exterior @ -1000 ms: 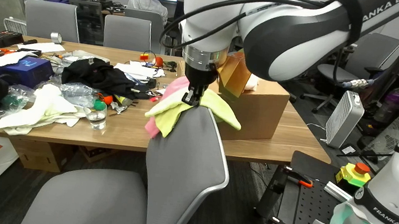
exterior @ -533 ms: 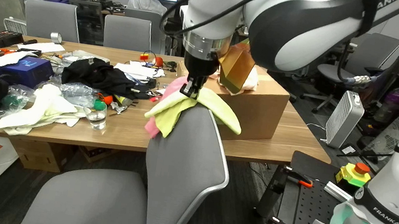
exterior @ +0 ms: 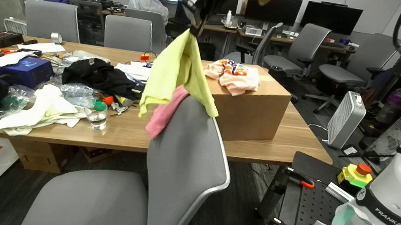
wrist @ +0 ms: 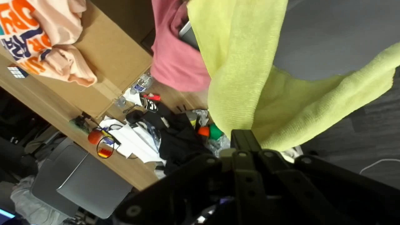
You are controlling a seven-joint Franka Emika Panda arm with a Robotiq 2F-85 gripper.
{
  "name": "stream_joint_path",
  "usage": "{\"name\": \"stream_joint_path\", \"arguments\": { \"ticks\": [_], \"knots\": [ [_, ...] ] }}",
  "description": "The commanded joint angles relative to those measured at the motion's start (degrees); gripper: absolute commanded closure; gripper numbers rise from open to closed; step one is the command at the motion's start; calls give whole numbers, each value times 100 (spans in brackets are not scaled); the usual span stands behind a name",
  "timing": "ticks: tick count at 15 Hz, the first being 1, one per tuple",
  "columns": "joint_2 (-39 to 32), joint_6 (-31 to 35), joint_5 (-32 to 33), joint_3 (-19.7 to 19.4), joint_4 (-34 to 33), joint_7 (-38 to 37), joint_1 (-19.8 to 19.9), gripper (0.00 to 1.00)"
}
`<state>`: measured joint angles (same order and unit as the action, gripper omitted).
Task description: Put the peach shirt, the green towel and the pink shirt on the top of the box
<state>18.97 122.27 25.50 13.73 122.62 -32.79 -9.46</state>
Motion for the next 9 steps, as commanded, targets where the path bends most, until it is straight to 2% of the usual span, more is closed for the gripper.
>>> {"name": "stream_joint_path", "arguments": {
  "ticks": [1, 9],
  "knots": [
    [84, -425, -157, 52, -745, 97, 302, 100],
    [-547, -1243, 51, -36, -2083, -97, 888, 100]
  ]
}}
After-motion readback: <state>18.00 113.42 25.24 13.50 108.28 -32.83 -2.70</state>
